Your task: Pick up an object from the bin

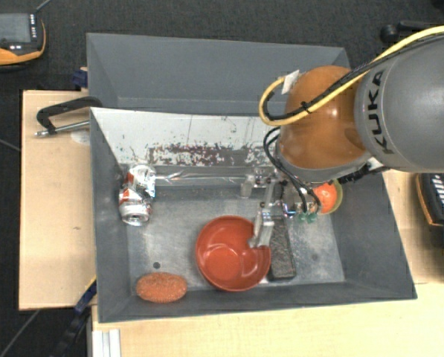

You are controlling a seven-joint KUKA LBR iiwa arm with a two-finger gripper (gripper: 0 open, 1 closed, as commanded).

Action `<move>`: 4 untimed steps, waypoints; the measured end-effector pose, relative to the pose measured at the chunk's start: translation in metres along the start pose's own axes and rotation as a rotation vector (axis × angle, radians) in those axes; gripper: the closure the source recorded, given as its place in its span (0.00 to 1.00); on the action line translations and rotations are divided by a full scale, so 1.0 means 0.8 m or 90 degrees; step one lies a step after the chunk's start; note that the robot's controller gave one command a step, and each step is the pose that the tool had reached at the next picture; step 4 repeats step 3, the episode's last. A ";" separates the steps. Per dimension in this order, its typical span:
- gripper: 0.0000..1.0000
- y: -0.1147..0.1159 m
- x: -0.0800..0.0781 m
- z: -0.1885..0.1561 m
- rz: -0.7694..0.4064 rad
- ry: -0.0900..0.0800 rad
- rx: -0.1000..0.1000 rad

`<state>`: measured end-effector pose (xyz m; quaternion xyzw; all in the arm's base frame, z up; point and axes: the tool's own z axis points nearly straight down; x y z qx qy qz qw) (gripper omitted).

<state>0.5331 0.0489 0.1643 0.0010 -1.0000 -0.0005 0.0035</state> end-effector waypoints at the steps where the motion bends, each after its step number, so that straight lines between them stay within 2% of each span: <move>1: 0.00 0.087 0.044 0.081 -0.010 0.005 -0.002; 2: 1.00 0.081 0.035 0.074 -0.006 -0.010 -0.002; 3: 1.00 0.077 -0.028 -0.079 -0.033 -0.020 -0.004; 4: 1.00 0.077 -0.028 -0.079 -0.033 -0.020 -0.004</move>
Offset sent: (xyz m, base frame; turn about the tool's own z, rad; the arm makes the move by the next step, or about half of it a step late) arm -0.0329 0.0639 -0.0617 -0.0078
